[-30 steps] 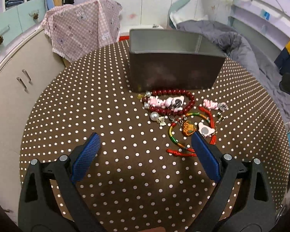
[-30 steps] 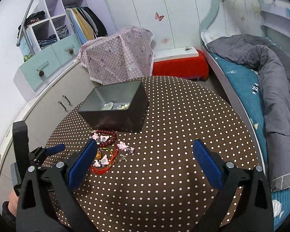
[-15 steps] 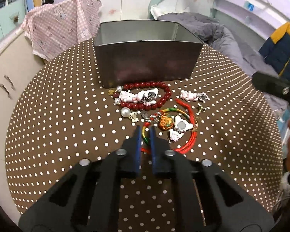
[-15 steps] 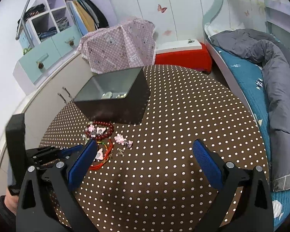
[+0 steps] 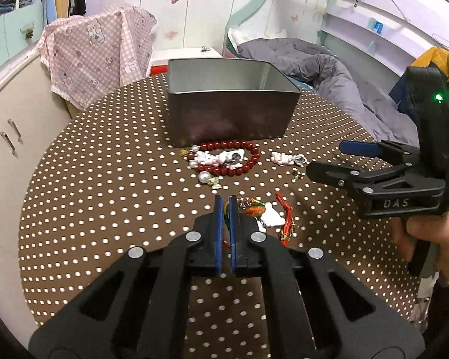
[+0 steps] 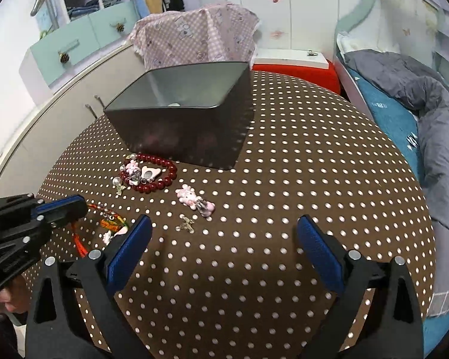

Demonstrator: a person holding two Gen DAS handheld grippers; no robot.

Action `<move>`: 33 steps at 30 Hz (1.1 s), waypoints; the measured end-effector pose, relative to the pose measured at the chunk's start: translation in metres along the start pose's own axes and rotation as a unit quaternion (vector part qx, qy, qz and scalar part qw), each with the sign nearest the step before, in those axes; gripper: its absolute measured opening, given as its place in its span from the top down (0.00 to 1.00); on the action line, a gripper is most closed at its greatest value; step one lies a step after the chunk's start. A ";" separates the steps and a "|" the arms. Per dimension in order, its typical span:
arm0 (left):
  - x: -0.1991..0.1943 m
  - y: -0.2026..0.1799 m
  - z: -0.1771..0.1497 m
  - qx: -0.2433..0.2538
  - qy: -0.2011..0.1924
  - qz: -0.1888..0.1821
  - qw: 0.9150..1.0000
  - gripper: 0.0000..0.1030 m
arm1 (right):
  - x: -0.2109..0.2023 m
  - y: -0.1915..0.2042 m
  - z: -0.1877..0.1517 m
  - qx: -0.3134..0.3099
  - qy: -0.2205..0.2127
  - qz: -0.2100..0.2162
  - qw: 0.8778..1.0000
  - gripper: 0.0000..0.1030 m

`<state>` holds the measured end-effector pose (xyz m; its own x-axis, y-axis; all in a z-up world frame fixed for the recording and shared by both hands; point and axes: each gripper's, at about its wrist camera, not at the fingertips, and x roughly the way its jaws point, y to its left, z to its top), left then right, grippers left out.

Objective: Organize jewelry
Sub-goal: 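Grasp a red cord with the left tool while the right tool grasps a pink charm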

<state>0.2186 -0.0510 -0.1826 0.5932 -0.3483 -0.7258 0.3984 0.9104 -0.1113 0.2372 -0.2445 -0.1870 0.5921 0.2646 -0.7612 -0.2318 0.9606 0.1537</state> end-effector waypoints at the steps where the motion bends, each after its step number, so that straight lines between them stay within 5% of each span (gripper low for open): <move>1: -0.001 0.002 -0.001 -0.003 0.000 0.000 1.000 0.96 | 0.001 0.001 0.001 0.000 0.000 0.001 1.000 0.10; 6: -0.009 0.008 -0.005 -0.014 -0.005 -0.007 1.000 0.96 | 0.009 0.002 0.005 -0.013 0.004 0.001 1.000 0.12; 9: -0.021 0.009 -0.003 -0.015 -0.019 -0.011 1.000 0.96 | 0.022 0.009 0.006 -0.031 0.019 0.004 0.999 0.28; 12: -0.033 0.011 0.003 -0.017 -0.033 -0.019 0.999 0.96 | 0.026 0.017 0.006 -0.060 0.012 -0.016 0.998 0.49; 14: -0.041 0.010 0.008 -0.015 -0.045 -0.021 0.999 0.96 | 0.024 0.015 0.006 -0.047 0.016 0.009 0.999 0.90; 18: -0.048 0.007 0.013 -0.006 -0.057 -0.017 0.998 0.96 | 0.014 0.015 0.001 -0.045 0.009 0.016 0.999 0.90; 23: -0.030 0.001 0.005 0.023 -0.027 0.004 0.999 0.95 | 0.004 0.012 -0.003 -0.036 0.003 0.018 0.999 0.90; 25: -0.022 0.004 -0.001 0.019 -0.018 0.019 0.999 0.79 | 0.003 0.013 -0.005 -0.038 0.005 0.017 0.999 0.90; 26: -0.020 0.006 -0.003 0.013 -0.017 0.023 1.000 0.36 | 0.003 0.013 -0.005 -0.037 0.005 0.018 0.999 0.90; 27: -0.020 0.010 -0.007 0.006 -0.028 0.028 0.999 0.15 | 0.003 0.013 -0.006 -0.035 0.005 0.019 0.999 0.90; 33: -0.004 0.023 -0.014 0.002 -0.013 0.035 0.999 0.15 | 0.006 0.013 -0.009 -0.029 0.010 0.019 0.999 0.90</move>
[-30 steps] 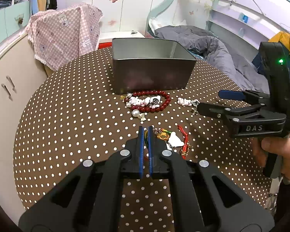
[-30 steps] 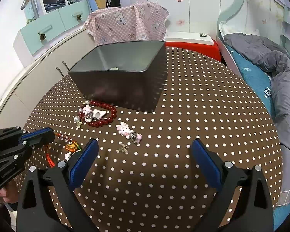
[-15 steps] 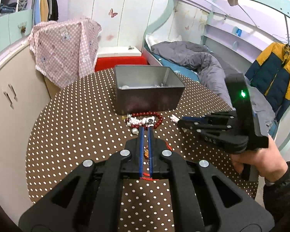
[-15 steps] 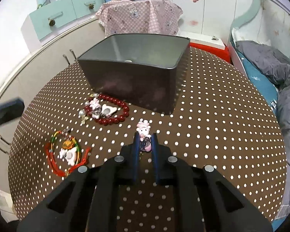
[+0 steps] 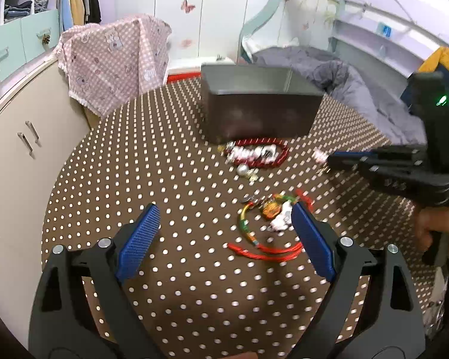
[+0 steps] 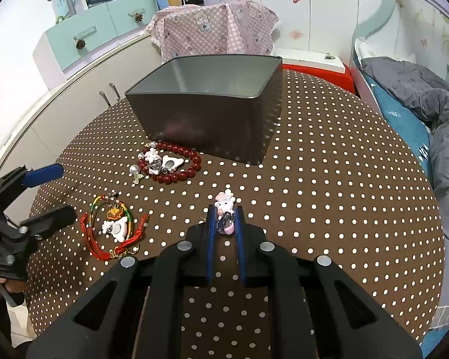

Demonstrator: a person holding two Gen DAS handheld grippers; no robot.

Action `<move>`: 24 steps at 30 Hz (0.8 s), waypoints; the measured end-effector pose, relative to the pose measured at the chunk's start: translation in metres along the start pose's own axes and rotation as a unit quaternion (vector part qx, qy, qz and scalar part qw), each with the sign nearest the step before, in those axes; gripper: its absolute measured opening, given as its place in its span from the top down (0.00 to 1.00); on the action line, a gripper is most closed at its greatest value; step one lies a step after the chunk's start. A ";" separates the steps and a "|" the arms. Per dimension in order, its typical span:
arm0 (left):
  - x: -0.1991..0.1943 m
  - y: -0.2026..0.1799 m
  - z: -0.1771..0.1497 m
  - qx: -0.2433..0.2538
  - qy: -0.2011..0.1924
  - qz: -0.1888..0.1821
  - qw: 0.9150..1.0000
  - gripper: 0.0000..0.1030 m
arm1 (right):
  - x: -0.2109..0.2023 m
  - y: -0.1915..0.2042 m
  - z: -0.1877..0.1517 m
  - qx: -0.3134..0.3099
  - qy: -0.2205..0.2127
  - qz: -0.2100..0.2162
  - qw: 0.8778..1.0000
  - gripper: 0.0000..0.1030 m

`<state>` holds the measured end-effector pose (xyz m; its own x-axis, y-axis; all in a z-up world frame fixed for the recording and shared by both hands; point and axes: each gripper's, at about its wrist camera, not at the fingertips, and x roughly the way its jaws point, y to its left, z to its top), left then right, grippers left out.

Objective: Organize jewelry
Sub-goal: 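Grasp a red cord with the left tool while the right tool grasps a pink charm, then carry the red cord into the box with the left tool while the right drops the charm in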

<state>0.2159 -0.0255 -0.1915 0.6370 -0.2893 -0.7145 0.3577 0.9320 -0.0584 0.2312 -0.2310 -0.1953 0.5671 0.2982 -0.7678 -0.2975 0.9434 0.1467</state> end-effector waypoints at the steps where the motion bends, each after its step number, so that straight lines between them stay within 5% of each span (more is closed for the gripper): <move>1: 0.003 0.002 -0.001 0.000 0.005 0.001 1.000 0.16 | 0.000 0.000 -0.001 0.002 0.001 0.001 1.000 0.90; 3: 0.013 0.003 -0.004 0.002 0.024 -0.007 1.000 0.35 | 0.001 -0.001 -0.003 0.002 0.003 0.001 1.000 0.90; 7: 0.024 -0.005 -0.005 0.031 0.042 -0.009 0.999 0.56 | 0.001 -0.002 -0.005 0.006 0.002 0.002 1.000 0.90; 9: 0.025 -0.010 -0.003 0.049 0.043 -0.018 0.998 0.93 | -0.001 -0.001 -0.004 0.005 0.000 0.001 1.000 0.90; 24: -0.045 -0.014 0.038 0.044 -0.051 -0.046 0.997 0.96 | -0.045 0.002 0.014 -0.010 -0.049 0.006 0.999 0.90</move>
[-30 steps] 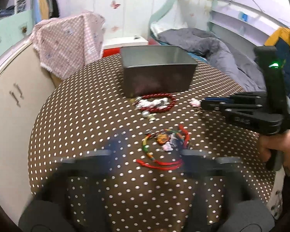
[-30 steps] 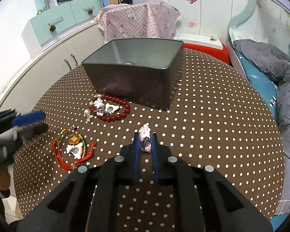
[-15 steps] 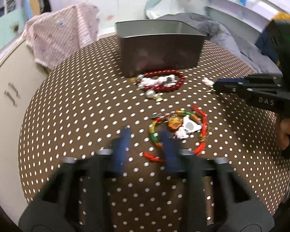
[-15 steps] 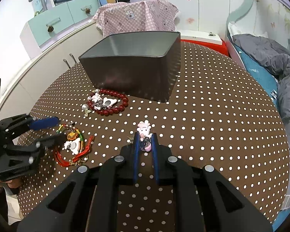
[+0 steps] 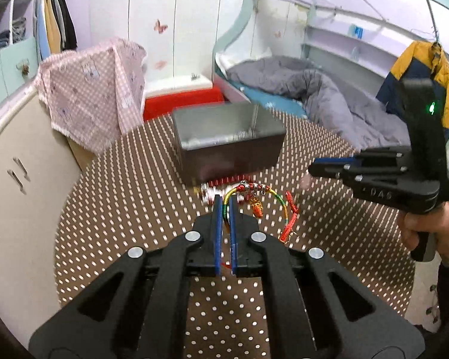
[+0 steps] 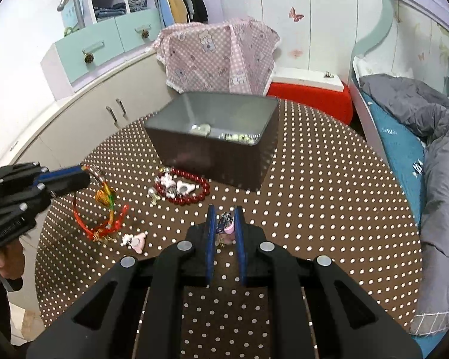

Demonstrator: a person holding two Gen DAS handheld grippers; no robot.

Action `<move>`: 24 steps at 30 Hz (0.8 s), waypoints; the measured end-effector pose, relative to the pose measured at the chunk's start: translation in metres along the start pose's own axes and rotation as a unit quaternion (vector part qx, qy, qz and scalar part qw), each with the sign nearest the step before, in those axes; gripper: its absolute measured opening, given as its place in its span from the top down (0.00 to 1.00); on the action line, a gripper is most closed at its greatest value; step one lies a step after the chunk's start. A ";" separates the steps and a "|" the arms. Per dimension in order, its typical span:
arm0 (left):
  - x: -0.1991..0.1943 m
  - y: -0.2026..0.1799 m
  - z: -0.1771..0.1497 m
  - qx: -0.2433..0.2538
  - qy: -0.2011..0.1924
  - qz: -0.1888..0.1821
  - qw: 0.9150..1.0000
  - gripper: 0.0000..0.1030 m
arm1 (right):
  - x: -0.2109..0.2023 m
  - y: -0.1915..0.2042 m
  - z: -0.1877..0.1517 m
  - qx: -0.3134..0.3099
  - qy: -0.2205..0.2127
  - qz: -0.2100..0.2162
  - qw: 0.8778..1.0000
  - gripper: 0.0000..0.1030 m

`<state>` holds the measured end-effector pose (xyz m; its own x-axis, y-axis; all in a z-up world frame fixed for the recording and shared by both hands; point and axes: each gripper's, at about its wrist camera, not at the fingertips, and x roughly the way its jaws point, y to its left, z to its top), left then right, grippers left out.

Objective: Organize jewelry
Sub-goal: 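Carry the red cord into the box with the left tool while the right drops the charm in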

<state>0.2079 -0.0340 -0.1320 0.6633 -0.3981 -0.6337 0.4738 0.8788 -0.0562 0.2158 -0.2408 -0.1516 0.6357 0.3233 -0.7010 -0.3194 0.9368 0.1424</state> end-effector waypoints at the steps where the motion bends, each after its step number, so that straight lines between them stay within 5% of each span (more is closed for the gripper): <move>1: -0.006 0.001 0.005 -0.005 -0.008 -0.001 1.000 0.96 | -0.003 -0.001 0.002 0.001 -0.004 0.003 1.000 0.90; 17: -0.022 0.014 0.078 -0.027 -0.068 0.053 0.996 0.96 | -0.068 0.024 0.084 -0.042 -0.100 0.034 0.993 0.90; 24: -0.005 0.020 0.121 -0.035 -0.074 0.056 0.995 0.96 | -0.064 0.019 0.124 -0.044 -0.118 0.042 0.991 0.90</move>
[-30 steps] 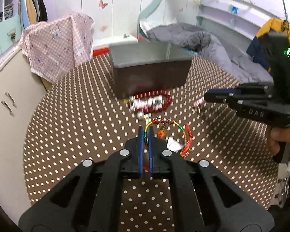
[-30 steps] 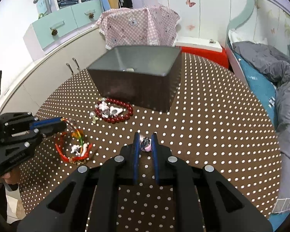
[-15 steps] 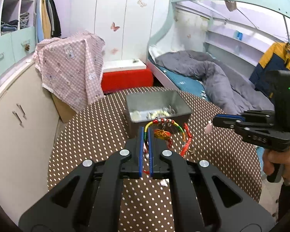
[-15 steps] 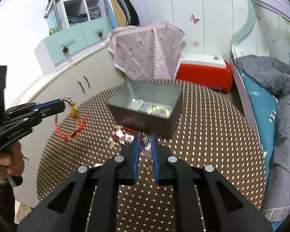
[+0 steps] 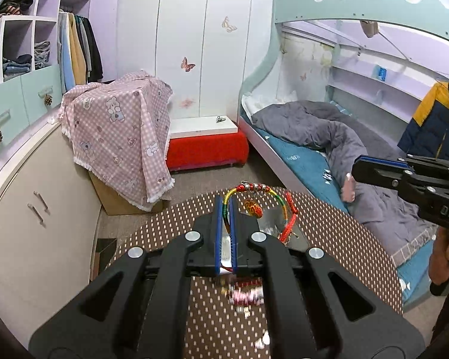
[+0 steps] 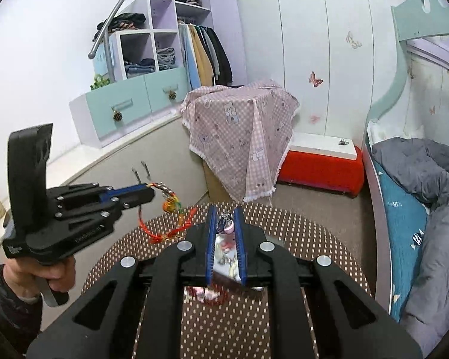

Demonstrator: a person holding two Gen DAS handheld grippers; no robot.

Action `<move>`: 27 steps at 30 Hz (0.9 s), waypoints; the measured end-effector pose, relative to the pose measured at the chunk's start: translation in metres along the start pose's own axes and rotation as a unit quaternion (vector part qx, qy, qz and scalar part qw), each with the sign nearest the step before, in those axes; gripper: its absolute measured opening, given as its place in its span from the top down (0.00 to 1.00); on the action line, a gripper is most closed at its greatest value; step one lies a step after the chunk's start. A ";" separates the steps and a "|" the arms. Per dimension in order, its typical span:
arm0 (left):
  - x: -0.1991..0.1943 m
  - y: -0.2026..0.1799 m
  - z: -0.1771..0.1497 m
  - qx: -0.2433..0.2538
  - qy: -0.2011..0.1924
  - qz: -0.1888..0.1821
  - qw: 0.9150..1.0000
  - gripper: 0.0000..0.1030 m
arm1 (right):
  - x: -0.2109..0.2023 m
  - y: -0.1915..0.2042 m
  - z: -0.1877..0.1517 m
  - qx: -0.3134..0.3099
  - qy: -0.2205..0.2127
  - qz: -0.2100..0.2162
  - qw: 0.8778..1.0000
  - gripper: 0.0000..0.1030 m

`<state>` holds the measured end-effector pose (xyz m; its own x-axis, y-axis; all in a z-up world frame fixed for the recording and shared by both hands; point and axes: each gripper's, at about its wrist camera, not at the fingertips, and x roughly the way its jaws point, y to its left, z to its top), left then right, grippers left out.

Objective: Organize jewelry
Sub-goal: 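Carry the red cord into the box with the left tool while the right drops the charm in, then withdraw both open tools from the box toward the jewelry pile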

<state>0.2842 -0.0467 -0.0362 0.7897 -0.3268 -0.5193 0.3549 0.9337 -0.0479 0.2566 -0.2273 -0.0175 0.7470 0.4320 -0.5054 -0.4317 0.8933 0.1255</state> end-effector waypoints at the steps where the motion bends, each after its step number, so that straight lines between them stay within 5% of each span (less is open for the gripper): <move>1: 0.007 0.000 0.005 -0.002 0.004 -0.002 1.000 0.96 | 0.003 -0.003 0.003 0.001 0.001 -0.001 1.000 0.90; 13: 0.067 -0.002 0.015 -0.014 0.058 0.004 0.998 0.94 | 0.057 -0.036 0.010 0.043 0.042 -0.008 0.998 0.88; 14: 0.069 -0.003 0.014 -0.013 0.063 0.007 0.998 0.84 | 0.060 -0.041 0.008 0.052 0.045 -0.010 0.998 0.85; 15: 0.070 -0.003 0.014 -0.012 0.063 0.010 0.998 0.43 | 0.061 -0.044 0.007 0.061 0.044 -0.015 0.997 0.78; 17: 0.060 -0.001 0.013 -0.017 0.030 0.023 0.999 0.06 | 0.057 -0.050 0.004 0.074 0.035 -0.021 0.996 0.37; 19: 0.052 0.001 0.014 -0.013 0.017 0.032 0.999 0.06 | 0.048 -0.056 0.001 0.088 0.014 -0.040 0.995 0.08; 27: 0.018 0.011 0.008 -0.036 -0.016 0.066 0.997 0.06 | 0.024 -0.064 -0.005 0.116 -0.006 -0.071 0.991 0.07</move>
<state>0.3066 -0.0433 -0.0389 0.8435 -0.2039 -0.4970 0.2112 0.9765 -0.0423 0.2997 -0.2743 -0.0418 0.7981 0.3011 -0.5219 -0.1957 0.9488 0.2481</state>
